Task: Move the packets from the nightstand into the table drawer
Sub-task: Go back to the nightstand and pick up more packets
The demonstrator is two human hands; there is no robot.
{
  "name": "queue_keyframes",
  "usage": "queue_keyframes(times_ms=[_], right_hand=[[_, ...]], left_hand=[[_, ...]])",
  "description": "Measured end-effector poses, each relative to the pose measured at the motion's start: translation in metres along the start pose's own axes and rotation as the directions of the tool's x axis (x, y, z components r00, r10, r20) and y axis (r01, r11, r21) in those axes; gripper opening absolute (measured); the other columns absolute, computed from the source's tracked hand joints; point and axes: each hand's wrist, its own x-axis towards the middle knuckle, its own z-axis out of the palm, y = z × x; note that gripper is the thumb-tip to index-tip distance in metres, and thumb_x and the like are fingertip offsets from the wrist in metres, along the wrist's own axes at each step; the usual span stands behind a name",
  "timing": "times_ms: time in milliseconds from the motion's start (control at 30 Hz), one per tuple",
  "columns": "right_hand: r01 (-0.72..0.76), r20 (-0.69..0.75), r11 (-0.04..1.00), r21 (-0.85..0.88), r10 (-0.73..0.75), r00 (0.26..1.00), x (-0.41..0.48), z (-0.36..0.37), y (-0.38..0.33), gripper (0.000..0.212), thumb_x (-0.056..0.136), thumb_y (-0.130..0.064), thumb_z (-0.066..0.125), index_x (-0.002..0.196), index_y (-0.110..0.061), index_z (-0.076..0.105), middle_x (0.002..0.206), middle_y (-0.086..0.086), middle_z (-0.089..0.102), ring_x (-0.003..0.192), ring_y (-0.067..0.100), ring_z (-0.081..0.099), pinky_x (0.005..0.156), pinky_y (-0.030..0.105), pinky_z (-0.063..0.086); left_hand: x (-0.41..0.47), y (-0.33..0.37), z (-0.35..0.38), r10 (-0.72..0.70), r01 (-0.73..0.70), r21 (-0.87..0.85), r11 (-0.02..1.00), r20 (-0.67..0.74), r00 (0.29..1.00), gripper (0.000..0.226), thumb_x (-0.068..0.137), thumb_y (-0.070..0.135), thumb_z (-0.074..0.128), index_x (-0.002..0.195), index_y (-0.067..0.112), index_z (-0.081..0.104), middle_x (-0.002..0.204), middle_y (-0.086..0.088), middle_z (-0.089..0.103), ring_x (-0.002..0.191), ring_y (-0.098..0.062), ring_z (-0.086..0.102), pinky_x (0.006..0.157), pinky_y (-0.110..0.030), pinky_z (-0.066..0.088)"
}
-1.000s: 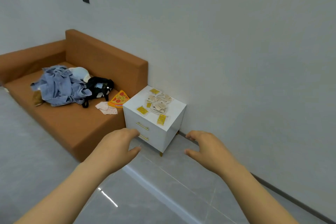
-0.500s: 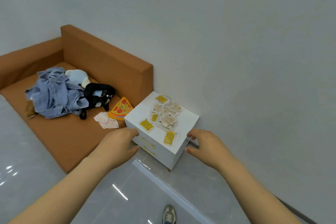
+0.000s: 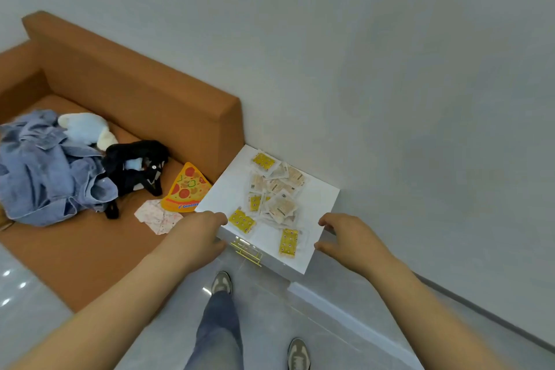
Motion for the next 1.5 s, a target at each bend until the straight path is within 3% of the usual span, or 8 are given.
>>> queue_keyframes(times_ms=[367, 567, 767, 1033, 1133, 1300, 1400, 1500], right_hand=[[-0.364, 0.083, 0.924, 0.120, 0.356, 0.931, 0.085, 0.041, -0.035, 0.049, 0.087, -0.039, 0.064, 0.130, -0.021, 0.049, 0.124, 0.001, 0.058, 0.111, 0.018, 0.056, 0.090, 0.029, 0.047], [-0.507, 0.140, 0.843, 0.180, 0.489, 0.861, 0.131, 0.079, -0.019, 0.056, 0.084, -0.038, 0.068, 0.133, -0.019, 0.047, 0.129, 0.004, 0.056, 0.115, 0.020, 0.055, 0.092, 0.029, 0.045], [-0.618, 0.208, 0.748, 0.243, 0.582, 0.786, 0.184, 0.136, 0.013, 0.063, 0.082, -0.037, 0.070, 0.134, -0.013, 0.045, 0.129, 0.011, 0.056, 0.116, 0.025, 0.055, 0.092, 0.032, 0.045], [-0.678, 0.197, 0.691, 0.250, 0.649, 0.734, 0.233, 0.215, 0.052, 0.061, 0.081, -0.036, 0.071, 0.130, -0.012, 0.044, 0.125, 0.010, 0.053, 0.111, 0.027, 0.055, 0.082, 0.032, 0.044], [-0.690, 0.193, 0.684, 0.236, 0.663, 0.724, 0.249, 0.237, 0.062, 0.064, 0.078, -0.034, 0.074, 0.131, -0.014, 0.042, 0.125, 0.010, 0.049, 0.112, 0.029, 0.054, 0.087, 0.036, 0.046], [-0.724, 0.112, 0.659, 0.203, 0.719, 0.686, 0.268, 0.265, 0.065, 0.089, 0.070, -0.039, 0.080, 0.137, -0.010, 0.028, 0.124, 0.011, 0.042, 0.110, 0.031, 0.052, 0.086, 0.039, 0.049], [-0.751, 0.057, 0.626, 0.212, 0.759, 0.649, 0.273, 0.277, 0.065, 0.106, 0.065, -0.041, 0.083, 0.144, -0.012, 0.018, 0.125, 0.012, 0.040, 0.109, 0.031, 0.053, 0.088, 0.042, 0.051], [-0.757, 0.059, 0.595, 0.270, 0.774, 0.630, 0.275, 0.282, 0.067, 0.097, 0.067, -0.038, 0.082, 0.140, -0.017, 0.021, 0.120, 0.010, 0.047, 0.105, 0.029, 0.057, 0.087, 0.043, 0.052]], left_hand=[[0.154, -0.080, -0.010, 0.200, -0.224, 0.084, 0.971, 0.223, 0.954, 0.044, 0.090, 0.033, 0.053, 0.131, 0.018, 0.048, 0.126, -0.004, 0.056, 0.114, -0.022, 0.054, 0.089, -0.033, 0.046], [0.220, -0.091, 0.032, 0.267, -0.335, 0.167, 0.927, 0.331, 0.905, 0.047, 0.092, 0.033, 0.051, 0.135, 0.017, 0.042, 0.127, -0.007, 0.052, 0.114, -0.025, 0.052, 0.090, -0.032, 0.044], [0.269, -0.098, 0.107, 0.215, -0.328, 0.210, 0.921, 0.429, 0.878, 0.045, 0.089, 0.032, 0.057, 0.129, 0.013, 0.046, 0.125, -0.010, 0.051, 0.112, -0.028, 0.050, 0.091, -0.037, 0.047], [0.308, -0.099, 0.190, 0.183, -0.284, 0.225, 0.932, 0.386, 0.904, 0.043, 0.085, 0.034, 0.063, 0.120, 0.011, 0.051, 0.114, -0.010, 0.053, 0.105, -0.028, 0.052, 0.078, -0.034, 0.045], [0.317, -0.104, 0.211, 0.166, -0.256, 0.229, 0.939, 0.350, 0.922, 0.045, 0.079, 0.033, 0.070, 0.113, 0.010, 0.053, 0.109, -0.010, 0.054, 0.099, -0.029, 0.054, 0.072, -0.034, 0.044], [0.327, -0.117, 0.238, 0.245, -0.286, 0.177, 0.942, 0.221, 0.944, 0.057, 0.030, 0.016, 0.093, 0.075, 0.001, 0.061, 0.074, -0.016, 0.055, 0.058, -0.034, 0.053, 0.045, -0.027, 0.039], [0.331, -0.118, 0.245, 0.247, -0.278, 0.148, 0.949, 0.197, 0.949, 0.065, 0.025, 0.022, 0.095, 0.076, 0.003, 0.061, 0.074, -0.015, 0.055, 0.059, -0.033, 0.053, 0.045, -0.027, 0.041], [0.332, -0.120, 0.248, 0.232, -0.257, 0.104, 0.961, 0.203, 0.951, 0.069, 0.028, 0.026, 0.096, 0.081, 0.001, 0.060, 0.074, -0.017, 0.056, 0.058, -0.034, 0.055, 0.049, -0.031, 0.043]])
